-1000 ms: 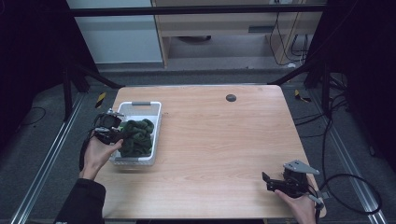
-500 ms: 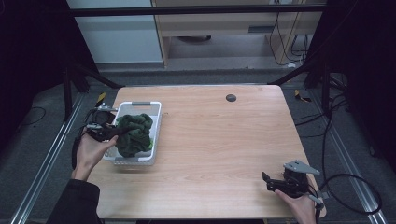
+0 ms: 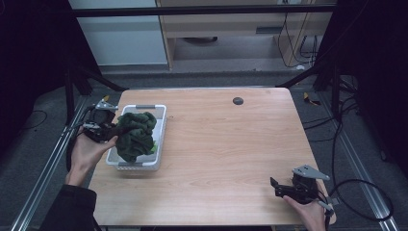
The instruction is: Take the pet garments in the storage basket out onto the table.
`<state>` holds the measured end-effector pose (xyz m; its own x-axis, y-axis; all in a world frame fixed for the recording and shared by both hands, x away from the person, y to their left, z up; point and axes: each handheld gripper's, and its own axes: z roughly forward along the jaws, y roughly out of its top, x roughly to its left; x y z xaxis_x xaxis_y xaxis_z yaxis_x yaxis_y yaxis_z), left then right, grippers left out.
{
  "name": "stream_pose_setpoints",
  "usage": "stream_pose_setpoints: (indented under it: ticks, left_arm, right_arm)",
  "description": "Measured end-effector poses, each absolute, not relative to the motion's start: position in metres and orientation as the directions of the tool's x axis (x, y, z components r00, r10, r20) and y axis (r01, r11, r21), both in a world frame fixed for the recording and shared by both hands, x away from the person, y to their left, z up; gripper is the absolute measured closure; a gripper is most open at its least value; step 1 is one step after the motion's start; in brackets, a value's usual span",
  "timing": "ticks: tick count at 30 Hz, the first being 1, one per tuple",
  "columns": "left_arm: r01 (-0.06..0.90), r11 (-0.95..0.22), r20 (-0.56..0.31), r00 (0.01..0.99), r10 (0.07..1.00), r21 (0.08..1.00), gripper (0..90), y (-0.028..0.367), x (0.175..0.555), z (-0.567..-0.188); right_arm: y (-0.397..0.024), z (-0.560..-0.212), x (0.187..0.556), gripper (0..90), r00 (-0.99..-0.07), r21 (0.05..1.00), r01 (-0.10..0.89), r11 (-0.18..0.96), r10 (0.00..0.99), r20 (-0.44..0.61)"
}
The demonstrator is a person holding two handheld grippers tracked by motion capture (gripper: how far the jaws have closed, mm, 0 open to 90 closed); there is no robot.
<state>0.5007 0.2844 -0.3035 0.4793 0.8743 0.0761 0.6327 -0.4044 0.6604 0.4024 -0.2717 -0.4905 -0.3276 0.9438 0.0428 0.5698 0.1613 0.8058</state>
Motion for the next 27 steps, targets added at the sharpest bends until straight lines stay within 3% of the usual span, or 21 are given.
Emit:
stream_pose_setpoints:
  ticks: [27]
  left_arm:
    - [0.561, -0.492, 0.108, 0.580, 0.807, 0.666, 82.2, 0.260, 0.477, -0.271]
  right_arm:
    - [-0.272, -0.489, 0.402, 5.6, -0.329, 0.816, 0.556, 0.161, 0.944, 0.038]
